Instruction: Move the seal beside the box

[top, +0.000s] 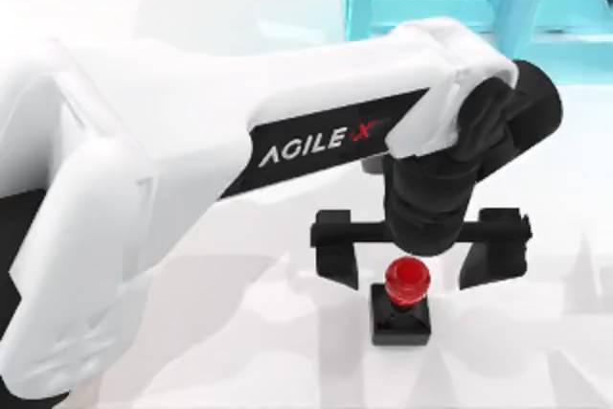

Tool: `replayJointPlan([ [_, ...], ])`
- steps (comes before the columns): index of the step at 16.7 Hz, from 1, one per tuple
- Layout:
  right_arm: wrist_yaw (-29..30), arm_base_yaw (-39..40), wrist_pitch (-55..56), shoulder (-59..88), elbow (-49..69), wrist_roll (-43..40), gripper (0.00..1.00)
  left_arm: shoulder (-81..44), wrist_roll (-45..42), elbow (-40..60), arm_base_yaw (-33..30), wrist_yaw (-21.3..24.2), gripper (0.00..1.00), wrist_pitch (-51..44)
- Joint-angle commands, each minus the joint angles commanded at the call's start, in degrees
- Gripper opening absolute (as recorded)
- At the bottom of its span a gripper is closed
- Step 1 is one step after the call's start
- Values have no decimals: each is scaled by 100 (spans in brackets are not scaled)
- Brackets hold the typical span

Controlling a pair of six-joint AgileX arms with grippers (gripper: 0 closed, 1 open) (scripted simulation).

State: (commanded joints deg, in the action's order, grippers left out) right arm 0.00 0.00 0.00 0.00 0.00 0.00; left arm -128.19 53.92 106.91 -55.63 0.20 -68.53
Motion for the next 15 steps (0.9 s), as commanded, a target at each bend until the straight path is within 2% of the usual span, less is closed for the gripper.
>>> replayJointPlan([
  [3,0,0,0,0,0,0,100,-38,6,-485,-6,0,100,507],
  [7,0,0,0,0,0,0,100,-41,6,-537,-7,0,100,559],
  [15,0,0,0,0,0,0,100,-41,6,-537,-7,0,40,559],
])
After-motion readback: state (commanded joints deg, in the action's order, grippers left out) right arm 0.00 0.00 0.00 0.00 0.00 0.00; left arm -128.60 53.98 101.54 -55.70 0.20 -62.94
